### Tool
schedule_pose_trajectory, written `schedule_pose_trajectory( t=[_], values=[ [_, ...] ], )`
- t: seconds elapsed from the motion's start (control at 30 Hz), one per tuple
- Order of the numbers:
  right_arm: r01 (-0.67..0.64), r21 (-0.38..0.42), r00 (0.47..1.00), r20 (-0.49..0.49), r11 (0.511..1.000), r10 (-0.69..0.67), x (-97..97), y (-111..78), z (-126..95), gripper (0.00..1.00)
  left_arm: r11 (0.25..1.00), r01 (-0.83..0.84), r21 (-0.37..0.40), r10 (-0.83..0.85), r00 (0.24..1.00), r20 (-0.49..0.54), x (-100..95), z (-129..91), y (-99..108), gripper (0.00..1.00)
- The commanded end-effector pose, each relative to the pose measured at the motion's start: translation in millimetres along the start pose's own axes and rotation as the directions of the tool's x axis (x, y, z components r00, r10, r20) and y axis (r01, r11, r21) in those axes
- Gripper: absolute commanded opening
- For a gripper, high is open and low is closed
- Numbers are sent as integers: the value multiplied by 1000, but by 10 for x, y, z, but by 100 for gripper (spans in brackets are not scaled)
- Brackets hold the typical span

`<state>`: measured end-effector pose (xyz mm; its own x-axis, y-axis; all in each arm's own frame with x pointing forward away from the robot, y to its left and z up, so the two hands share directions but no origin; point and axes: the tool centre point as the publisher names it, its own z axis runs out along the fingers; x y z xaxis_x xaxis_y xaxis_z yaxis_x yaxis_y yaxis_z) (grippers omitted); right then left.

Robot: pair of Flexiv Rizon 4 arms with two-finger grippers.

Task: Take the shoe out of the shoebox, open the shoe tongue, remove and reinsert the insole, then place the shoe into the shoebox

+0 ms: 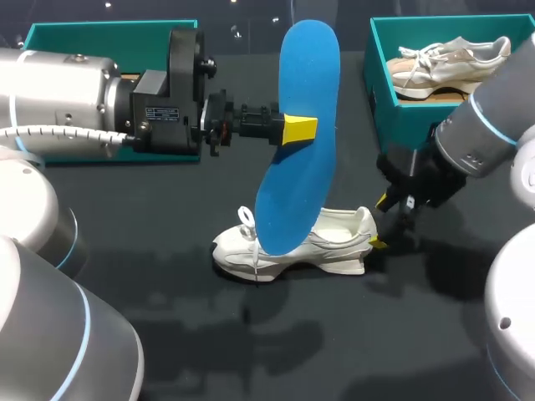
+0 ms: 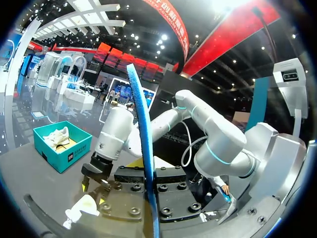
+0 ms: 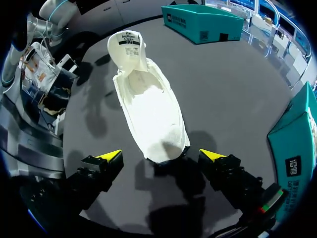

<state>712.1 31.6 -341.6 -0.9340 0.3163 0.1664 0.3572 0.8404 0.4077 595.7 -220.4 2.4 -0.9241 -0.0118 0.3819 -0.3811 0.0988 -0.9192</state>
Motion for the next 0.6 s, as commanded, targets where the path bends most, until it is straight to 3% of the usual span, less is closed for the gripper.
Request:
schedule_pose_trajectory(
  t=[0.03, 0.6],
  values=[
    [-30, 359, 999, 39, 933, 17, 41, 70, 39, 100, 1000, -1, 3, 1, 1000, -1, -2, 11, 11, 0],
    [20, 378, 996, 68, 925, -49, 38, 194, 20, 100, 1000, -1, 3, 1, 1000, -1, -2, 11, 11, 0]
  ],
)
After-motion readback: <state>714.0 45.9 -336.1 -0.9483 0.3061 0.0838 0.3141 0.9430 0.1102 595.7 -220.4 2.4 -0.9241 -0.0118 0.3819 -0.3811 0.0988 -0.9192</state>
